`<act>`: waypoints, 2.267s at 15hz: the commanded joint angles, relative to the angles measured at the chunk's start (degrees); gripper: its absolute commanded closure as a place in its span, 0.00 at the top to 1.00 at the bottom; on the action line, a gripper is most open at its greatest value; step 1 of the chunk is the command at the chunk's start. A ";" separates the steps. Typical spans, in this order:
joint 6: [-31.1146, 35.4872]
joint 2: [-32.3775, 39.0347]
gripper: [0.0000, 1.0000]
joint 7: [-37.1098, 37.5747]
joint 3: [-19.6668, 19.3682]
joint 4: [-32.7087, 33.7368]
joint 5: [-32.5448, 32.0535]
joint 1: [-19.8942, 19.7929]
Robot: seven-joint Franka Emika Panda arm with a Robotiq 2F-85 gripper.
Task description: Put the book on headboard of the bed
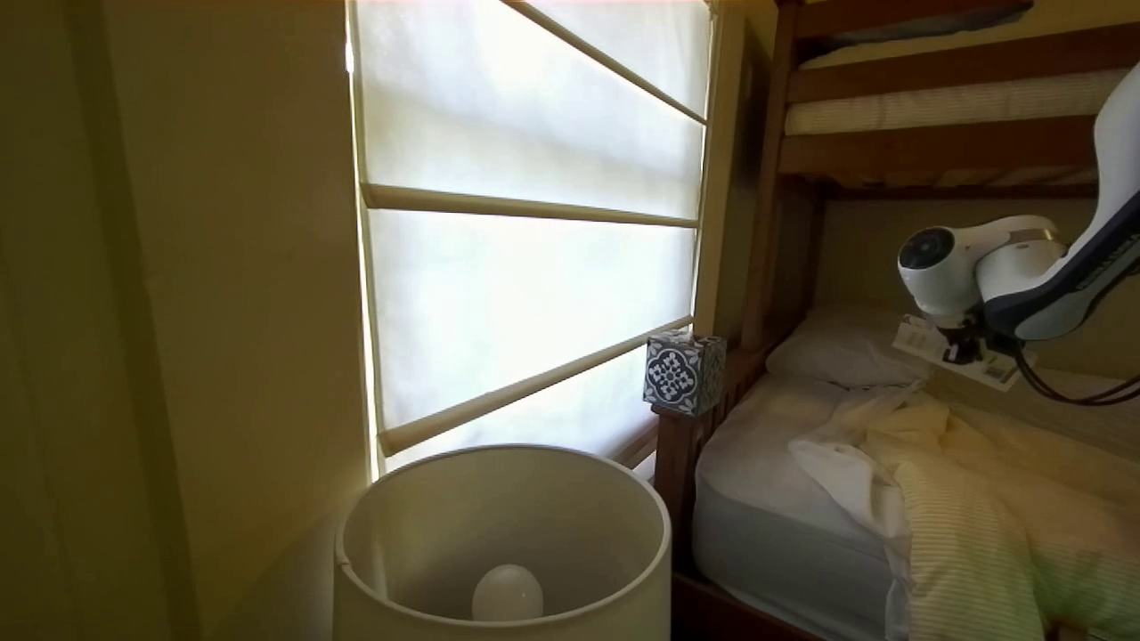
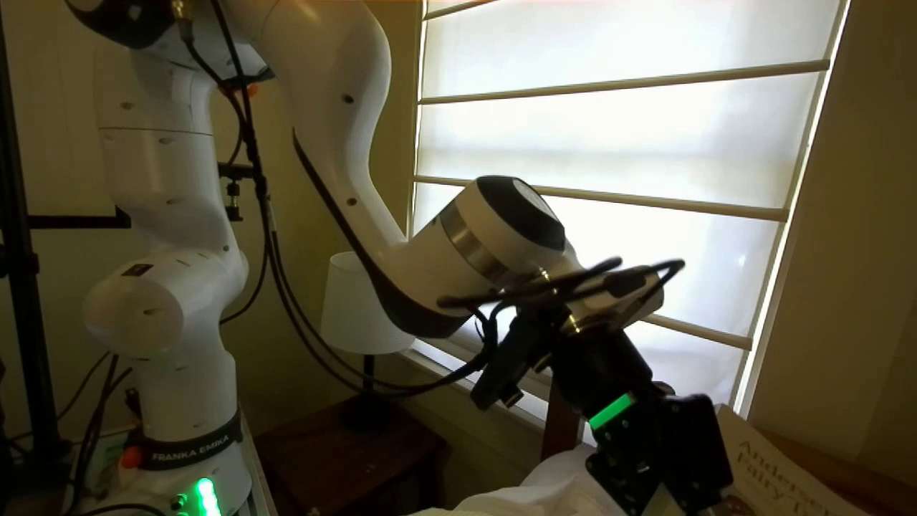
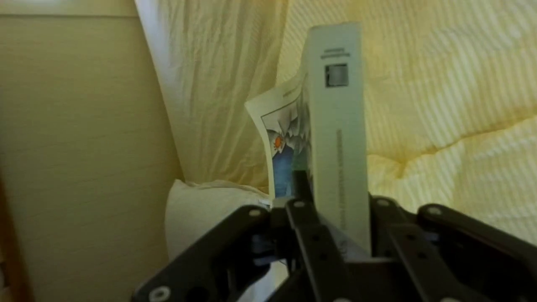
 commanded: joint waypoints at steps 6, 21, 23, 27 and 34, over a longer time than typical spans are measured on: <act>-9.66 -3.69 0.24 7.55 3.01 0.59 -13.21 2.02; 14.10 -6.99 0.06 -1.54 -2.24 -1.77 -39.84 0.39; 19.18 -7.18 0.06 -2.01 -3.17 -0.91 -45.21 -0.06; 27.84 -10.40 0.06 3.43 -4.23 0.50 -57.65 2.58; 40.62 -21.26 0.06 -9.74 -13.45 0.40 -52.57 19.95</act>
